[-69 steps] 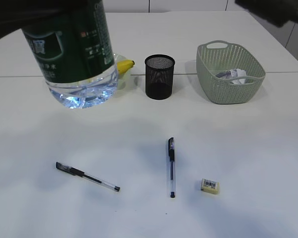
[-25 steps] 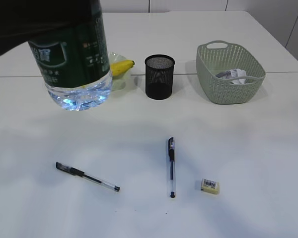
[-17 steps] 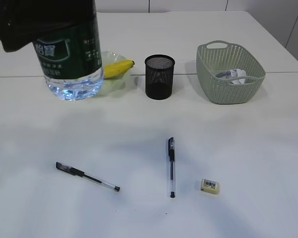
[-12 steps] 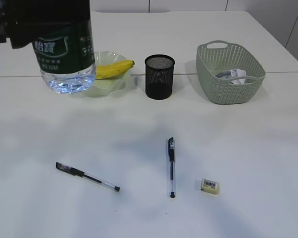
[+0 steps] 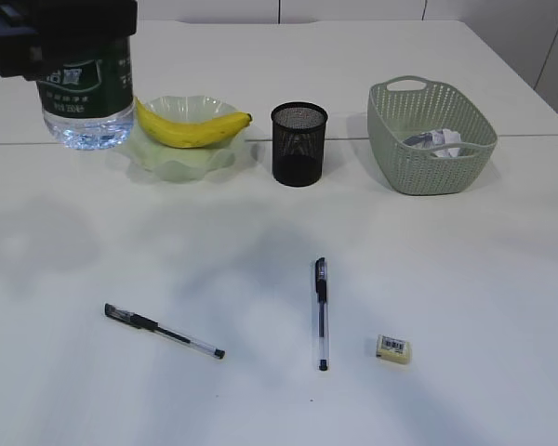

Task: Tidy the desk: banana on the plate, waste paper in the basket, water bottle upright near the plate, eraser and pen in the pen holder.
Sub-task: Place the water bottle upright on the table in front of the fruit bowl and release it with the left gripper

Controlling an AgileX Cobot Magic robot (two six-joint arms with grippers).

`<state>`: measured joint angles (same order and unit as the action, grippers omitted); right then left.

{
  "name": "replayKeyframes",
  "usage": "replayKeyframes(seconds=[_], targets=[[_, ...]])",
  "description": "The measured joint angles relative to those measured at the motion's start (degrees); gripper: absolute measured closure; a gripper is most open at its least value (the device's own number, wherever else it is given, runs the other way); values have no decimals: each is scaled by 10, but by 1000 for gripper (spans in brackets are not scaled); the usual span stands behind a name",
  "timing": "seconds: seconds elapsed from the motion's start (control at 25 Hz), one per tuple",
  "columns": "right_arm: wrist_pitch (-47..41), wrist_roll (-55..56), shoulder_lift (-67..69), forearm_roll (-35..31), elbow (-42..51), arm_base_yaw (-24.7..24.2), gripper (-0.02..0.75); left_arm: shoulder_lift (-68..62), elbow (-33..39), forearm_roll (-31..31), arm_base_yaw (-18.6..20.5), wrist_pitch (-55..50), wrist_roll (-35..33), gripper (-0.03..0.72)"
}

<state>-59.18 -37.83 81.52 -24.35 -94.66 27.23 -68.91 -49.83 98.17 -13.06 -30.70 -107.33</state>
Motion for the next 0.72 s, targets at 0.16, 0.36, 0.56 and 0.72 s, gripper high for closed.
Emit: replayKeyframes(seconds=[0.16,0.36,0.56,0.72], targets=[[-3,32,0,36,0,0,174,-15,0,17,0,14,-23,255],[-13,76,0,95,0,0,174,-46,0,24,0,34,-57,255],[-25,107,0,135,0,0,178,-70,0,27,0,49,-80,255],[-29,125,0,154,0,0,183,-90,0,28,12,49,-82,255]])
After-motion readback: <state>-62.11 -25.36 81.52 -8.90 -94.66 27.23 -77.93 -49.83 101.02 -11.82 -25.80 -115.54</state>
